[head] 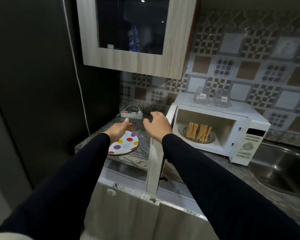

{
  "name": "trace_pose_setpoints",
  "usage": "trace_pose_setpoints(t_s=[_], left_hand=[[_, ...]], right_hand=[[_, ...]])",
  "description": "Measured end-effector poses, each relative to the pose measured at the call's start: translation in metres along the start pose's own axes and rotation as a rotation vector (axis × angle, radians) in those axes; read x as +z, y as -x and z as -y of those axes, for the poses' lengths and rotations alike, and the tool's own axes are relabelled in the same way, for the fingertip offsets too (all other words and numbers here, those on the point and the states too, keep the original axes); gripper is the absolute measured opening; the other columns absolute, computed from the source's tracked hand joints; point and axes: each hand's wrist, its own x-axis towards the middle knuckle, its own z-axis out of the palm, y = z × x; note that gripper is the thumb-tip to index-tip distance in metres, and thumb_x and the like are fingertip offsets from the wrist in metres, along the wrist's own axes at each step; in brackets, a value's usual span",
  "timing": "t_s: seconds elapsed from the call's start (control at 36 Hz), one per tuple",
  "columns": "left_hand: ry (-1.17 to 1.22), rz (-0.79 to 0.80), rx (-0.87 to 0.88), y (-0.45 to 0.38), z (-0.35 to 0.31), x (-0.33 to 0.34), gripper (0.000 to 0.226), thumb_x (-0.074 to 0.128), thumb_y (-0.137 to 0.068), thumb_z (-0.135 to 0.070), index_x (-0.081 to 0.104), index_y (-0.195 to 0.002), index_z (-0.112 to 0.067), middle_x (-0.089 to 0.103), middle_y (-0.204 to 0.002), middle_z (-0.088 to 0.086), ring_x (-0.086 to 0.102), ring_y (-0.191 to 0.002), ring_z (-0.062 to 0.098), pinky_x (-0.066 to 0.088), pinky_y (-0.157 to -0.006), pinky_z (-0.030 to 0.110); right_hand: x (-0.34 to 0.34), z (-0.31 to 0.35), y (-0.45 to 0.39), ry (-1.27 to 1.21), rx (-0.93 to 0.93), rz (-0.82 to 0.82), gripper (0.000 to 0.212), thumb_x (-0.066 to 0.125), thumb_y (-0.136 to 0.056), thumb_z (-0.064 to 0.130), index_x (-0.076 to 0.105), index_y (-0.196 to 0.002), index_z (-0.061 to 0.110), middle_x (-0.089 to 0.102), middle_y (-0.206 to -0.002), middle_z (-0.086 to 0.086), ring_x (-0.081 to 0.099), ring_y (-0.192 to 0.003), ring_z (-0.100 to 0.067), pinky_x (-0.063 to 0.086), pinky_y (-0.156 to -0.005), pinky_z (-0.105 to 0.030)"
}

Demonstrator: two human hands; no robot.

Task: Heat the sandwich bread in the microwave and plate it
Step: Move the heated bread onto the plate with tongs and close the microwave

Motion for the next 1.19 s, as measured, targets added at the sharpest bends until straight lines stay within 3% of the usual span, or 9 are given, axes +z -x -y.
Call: trace_pose_setpoints(t_s=[0.08,0.22,0.36,0.47,0.58,0.78,0.94,1.06,1.19], left_hand=[[0.0,-0.034,0.007,-0.014,0.012,-0.031,0.059,0.018,-0.103,-0.046,0.045,-0.141,-0.01,0.044,-0.146,0.006,0.037,-0.138,0.023,0.031,-0.097,0.031],[-0.076,-0.077,-0.035,-0.036,0.038,-0.086,0.062,0.025,-0.098,-0.056,0.052,-0.136,-0.016,0.051,-0.139,0.007,0.049,-0.127,0.027,0.041,-0.106,0.038],[-0.186,-0.061,-0.046,-0.056,0.066,-0.124,0.057,0.03,-0.1,-0.05,0.049,-0.138,-0.013,0.053,-0.138,0.009,0.055,-0.122,0.029,0.04,-0.108,0.039],[-0.263,-0.052,-0.064,-0.069,0.09,-0.135,0.048,0.036,-0.101,-0.04,0.053,-0.134,-0.009,0.059,-0.131,0.01,0.052,-0.124,0.027,0.04,-0.099,0.029],[-0.385,0.019,-0.089,-0.086,0.12,-0.138,0.048,0.041,-0.098,-0.044,0.062,-0.122,-0.008,0.06,-0.119,0.006,0.053,-0.121,0.03,0.04,-0.1,0.034],[-0.325,0.093,-0.133,-0.126,0.151,-0.12,0.041,0.057,-0.094,-0.026,0.055,-0.132,-0.011,0.054,-0.138,0.007,0.051,-0.126,0.025,0.039,-0.108,0.032],[-0.287,0.035,-0.29,-0.178,0.178,-0.102,0.065,0.07,-0.08,-0.041,0.05,-0.135,-0.011,0.055,-0.137,0.008,0.051,-0.125,0.026,0.042,-0.105,0.032],[-0.339,0.072,-0.395,-0.246,0.235,-0.081,0.125,0.061,-0.046,-0.078,0.027,-0.149,-0.016,0.045,-0.146,0.004,0.047,-0.129,0.025,0.042,-0.107,0.036],[-0.483,0.045,-0.45,-0.235,0.201,-0.075,0.11,0.062,-0.079,-0.061,0.001,-0.152,-0.005,0.025,-0.153,0.021,0.026,-0.141,0.037,0.029,-0.114,0.041]], right_hand=[[0.017,0.024,-0.011,-0.021,0.007,0.04,0.054,0.044,-0.096,0.033,0.038,-0.144,0.01,0.03,-0.153,-0.005,0.04,-0.134,-0.027,0.035,-0.107,-0.032],[0.057,0.052,-0.038,-0.049,0.066,0.083,0.056,0.045,-0.096,0.032,0.035,-0.146,0.007,0.028,-0.155,-0.01,0.042,-0.134,-0.028,0.041,-0.093,-0.028],[0.106,0.061,-0.063,-0.118,0.238,0.122,0.063,0.047,-0.095,0.033,0.028,-0.149,0.007,0.032,-0.151,-0.015,0.052,-0.124,-0.031,0.045,-0.099,-0.035],[0.138,0.056,-0.072,-0.118,0.348,0.103,0.058,0.051,-0.093,0.032,0.038,-0.143,0.005,0.039,-0.147,-0.015,0.044,-0.13,-0.032,0.042,-0.1,-0.034],[0.168,0.047,-0.078,-0.166,0.443,0.11,0.054,0.057,-0.089,0.033,0.048,-0.136,0.008,0.047,-0.141,-0.013,0.056,-0.118,-0.031,0.05,-0.091,-0.033],[0.201,0.022,-0.104,-0.113,0.56,0.13,0.045,0.056,-0.089,0.026,0.055,-0.13,0.007,0.057,-0.131,-0.014,0.058,-0.115,-0.032,0.047,-0.087,-0.028],[0.227,-0.012,-0.142,-0.074,0.645,0.201,0.042,0.055,-0.09,0.022,0.055,-0.126,0.001,0.057,-0.127,-0.018,0.06,-0.102,-0.029,0.039,-0.071,-0.024],[0.241,-0.032,-0.163,-0.07,0.716,0.212,0.041,0.052,-0.089,0.02,0.053,-0.126,0.002,0.055,-0.129,-0.018,0.058,-0.113,-0.031,0.044,-0.076,-0.027],[0.257,-0.05,-0.185,-0.093,0.811,0.228,0.05,0.053,-0.088,0.023,0.044,-0.132,0.002,0.048,-0.135,-0.021,0.051,-0.122,-0.035,0.047,-0.097,-0.038]])
